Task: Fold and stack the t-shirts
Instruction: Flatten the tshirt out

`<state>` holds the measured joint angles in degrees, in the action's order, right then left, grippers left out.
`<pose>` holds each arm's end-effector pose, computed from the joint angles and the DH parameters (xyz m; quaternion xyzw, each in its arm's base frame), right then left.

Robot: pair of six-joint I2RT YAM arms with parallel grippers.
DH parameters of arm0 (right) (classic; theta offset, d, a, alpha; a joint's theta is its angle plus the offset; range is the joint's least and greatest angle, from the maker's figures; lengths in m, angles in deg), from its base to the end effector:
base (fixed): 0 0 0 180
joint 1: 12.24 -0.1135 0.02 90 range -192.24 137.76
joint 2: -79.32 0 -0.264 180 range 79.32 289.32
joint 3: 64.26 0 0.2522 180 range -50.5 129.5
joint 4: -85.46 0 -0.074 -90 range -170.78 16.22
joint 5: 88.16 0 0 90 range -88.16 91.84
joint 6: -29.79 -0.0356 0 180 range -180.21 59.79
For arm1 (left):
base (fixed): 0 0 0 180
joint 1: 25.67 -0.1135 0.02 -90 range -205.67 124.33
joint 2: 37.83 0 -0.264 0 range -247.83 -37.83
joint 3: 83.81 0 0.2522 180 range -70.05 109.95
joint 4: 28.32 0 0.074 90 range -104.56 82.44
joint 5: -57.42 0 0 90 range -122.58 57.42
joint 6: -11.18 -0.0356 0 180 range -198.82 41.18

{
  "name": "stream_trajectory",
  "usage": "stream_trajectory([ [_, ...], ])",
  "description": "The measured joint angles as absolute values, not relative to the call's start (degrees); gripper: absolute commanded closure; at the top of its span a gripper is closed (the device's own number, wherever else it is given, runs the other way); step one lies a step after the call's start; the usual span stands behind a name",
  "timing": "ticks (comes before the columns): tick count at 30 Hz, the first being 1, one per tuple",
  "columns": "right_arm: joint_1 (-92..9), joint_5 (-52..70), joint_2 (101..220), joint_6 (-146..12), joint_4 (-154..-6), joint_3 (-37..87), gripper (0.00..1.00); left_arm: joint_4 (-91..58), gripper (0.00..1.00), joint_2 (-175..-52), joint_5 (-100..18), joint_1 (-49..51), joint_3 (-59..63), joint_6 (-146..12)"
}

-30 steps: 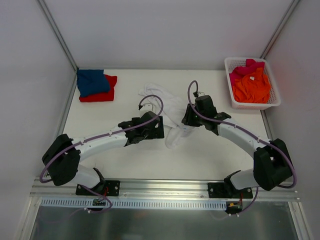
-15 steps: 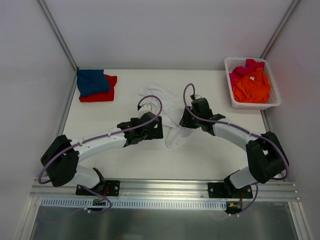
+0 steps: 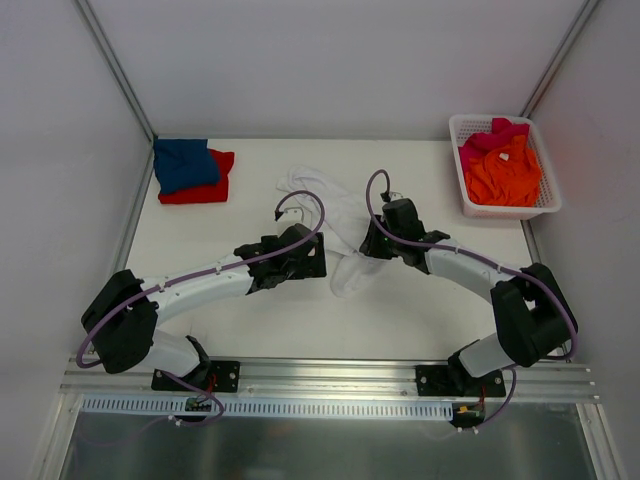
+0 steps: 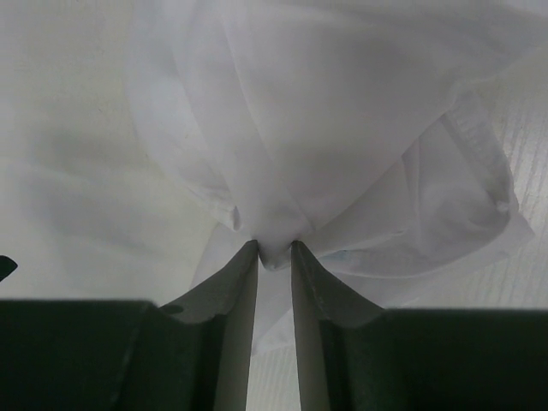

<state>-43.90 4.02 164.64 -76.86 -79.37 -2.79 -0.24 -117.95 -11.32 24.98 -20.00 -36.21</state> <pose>0.2668 0.1661 0.2057 -0.1260 0.8937 0.1917 0.3856 0.1960 -0.2187 0.2278 -0.0078 0.9088 -0.1601 0.3852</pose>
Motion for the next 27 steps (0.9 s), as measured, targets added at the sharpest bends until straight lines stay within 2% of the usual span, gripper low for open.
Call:
stream_trajectory([
  [7, -44.19, 4.04, 165.58, -77.40, -81.93, -2.95, 0.77, -0.24, 0.01, -117.95, -11.32, 24.98, -20.03, -36.23],
  [11, -44.27, 4.06, 167.20, -77.58, -82.76, -2.95, 0.98, -0.24, 0.01, -117.95, -11.32, 24.98, -20.03, -36.25],
  [12, -44.32, 4.08, 167.55, -77.64, -82.98, -2.95, 1.00, -0.24, 0.01, -117.95, -11.32, 24.98, -20.05, -36.27],
  [20, -43.99, 1.11, 168.32, -75.89, -81.32, 0.55, 1.00, -0.19, 0.01, -117.51, -11.30, 24.98, -20.07, -36.60],
  [27, -39.38, -4.53, 164.58, -72.27, -77.97, 5.75, 1.00, -0.17, 0.01, -117.27, -11.30, 24.98, -20.22, -36.60],
])
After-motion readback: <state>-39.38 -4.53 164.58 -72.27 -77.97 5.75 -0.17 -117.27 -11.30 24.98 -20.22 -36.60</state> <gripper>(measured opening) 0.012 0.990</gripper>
